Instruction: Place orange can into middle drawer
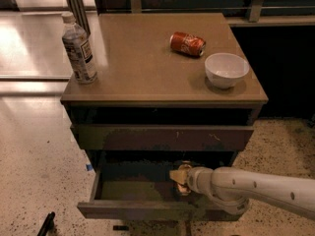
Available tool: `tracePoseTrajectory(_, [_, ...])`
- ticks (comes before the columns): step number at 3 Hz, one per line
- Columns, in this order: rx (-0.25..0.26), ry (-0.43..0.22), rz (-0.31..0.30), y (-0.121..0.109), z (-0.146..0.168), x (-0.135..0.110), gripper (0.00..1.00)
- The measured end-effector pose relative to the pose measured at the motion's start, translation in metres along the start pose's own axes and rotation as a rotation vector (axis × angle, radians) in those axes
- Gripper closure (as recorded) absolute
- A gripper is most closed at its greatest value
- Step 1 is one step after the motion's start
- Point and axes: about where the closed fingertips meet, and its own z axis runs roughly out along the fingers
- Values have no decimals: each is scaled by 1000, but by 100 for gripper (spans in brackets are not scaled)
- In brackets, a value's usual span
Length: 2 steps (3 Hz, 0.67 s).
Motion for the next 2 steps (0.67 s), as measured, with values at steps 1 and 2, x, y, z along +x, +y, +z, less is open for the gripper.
tracePoseTrajectory(1, [0,0,0,0,0,0,0])
tracePoseTrajectory(2, [0,0,0,0,0,0,0])
